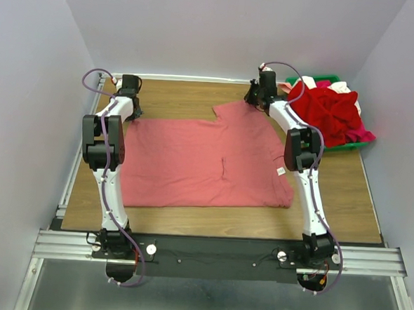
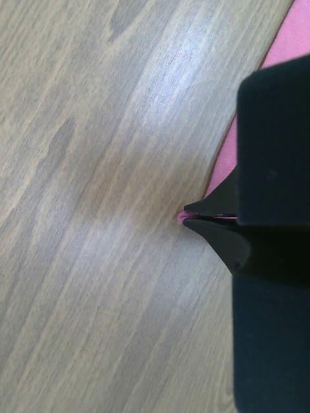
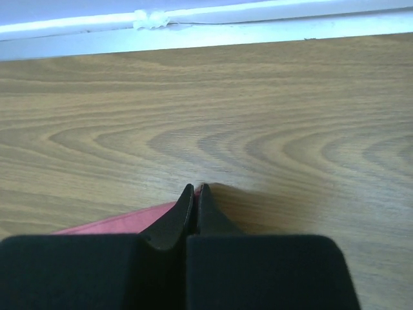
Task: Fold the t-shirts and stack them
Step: Fold the tshirt
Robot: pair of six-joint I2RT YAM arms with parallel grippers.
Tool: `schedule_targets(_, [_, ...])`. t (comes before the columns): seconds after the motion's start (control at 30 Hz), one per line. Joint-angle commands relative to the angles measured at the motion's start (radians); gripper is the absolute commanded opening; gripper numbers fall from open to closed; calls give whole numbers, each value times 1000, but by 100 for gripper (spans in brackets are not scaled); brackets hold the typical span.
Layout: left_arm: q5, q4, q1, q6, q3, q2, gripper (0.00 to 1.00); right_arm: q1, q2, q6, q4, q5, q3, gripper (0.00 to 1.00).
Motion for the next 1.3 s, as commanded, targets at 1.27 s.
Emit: schedule_targets(1.27, [50,210,-12,-42,-520,-483,0,35,-954,-29,97,-17,-1115,1])
